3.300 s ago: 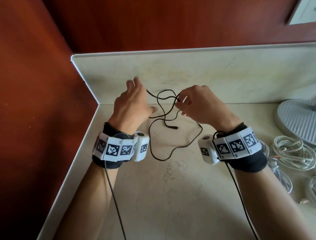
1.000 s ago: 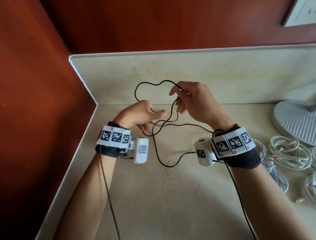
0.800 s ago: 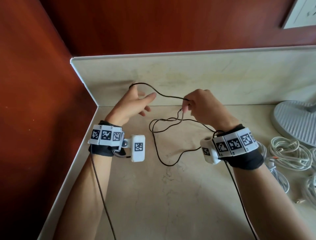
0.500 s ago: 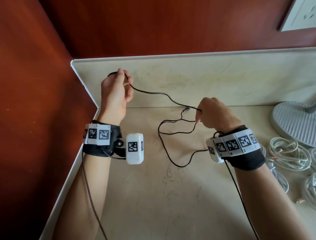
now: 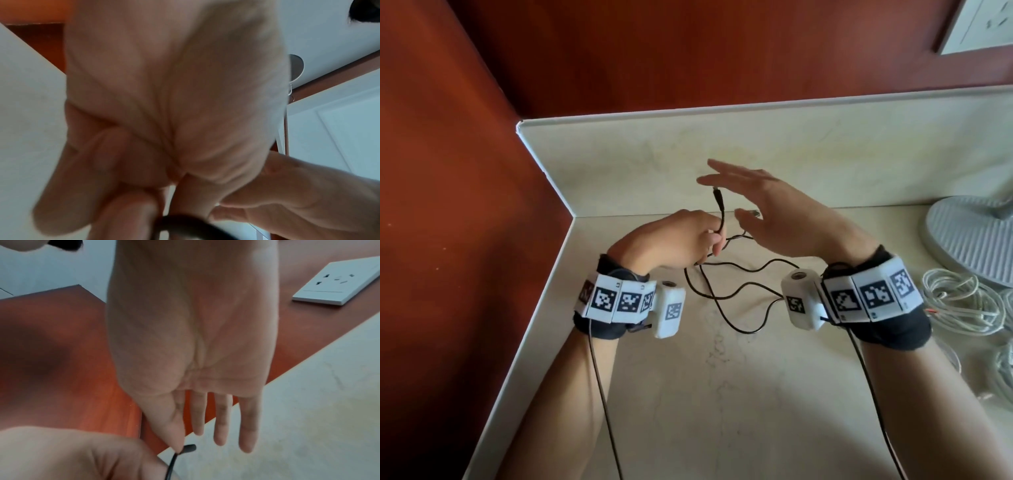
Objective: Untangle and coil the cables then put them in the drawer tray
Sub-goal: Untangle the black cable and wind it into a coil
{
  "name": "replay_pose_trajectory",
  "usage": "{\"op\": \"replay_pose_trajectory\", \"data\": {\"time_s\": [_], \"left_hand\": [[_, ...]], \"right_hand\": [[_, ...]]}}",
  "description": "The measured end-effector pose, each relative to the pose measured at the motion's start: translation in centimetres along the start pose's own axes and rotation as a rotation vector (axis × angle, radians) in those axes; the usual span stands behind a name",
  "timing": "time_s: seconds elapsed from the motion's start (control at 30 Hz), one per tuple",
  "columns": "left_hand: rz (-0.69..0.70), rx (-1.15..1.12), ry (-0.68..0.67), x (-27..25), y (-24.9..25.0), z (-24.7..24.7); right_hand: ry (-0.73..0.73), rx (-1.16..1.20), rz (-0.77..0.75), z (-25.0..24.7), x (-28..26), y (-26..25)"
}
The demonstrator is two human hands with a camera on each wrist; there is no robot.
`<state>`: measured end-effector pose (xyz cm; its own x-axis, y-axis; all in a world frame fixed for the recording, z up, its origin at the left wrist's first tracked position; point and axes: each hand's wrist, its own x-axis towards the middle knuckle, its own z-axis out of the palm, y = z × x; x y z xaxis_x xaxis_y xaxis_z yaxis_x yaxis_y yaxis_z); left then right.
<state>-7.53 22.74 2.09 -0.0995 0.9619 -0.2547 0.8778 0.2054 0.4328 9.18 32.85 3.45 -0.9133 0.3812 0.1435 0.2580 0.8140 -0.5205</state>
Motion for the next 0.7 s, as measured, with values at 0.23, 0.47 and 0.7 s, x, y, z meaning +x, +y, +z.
{"op": "replay_pose_trajectory", "data": {"time_s": [0.23,0.47,0.7], "left_hand": [[0.017,0.039,0.093,-0.2,-0.2,-0.6],[0.192,-0.264,0.396,-0.9,-0.3,-1.7],[0.183,-0.169,0.377,-0.8,-1.0,-1.6]], "right_hand": [[0.099,0.02,-0.023,0.5,0.4,0.6],[0.173,-0.204,0.12,0.6,0.3,1.7],[0.412,0.072,0.16,-1.1,0.0,2.0]]}}
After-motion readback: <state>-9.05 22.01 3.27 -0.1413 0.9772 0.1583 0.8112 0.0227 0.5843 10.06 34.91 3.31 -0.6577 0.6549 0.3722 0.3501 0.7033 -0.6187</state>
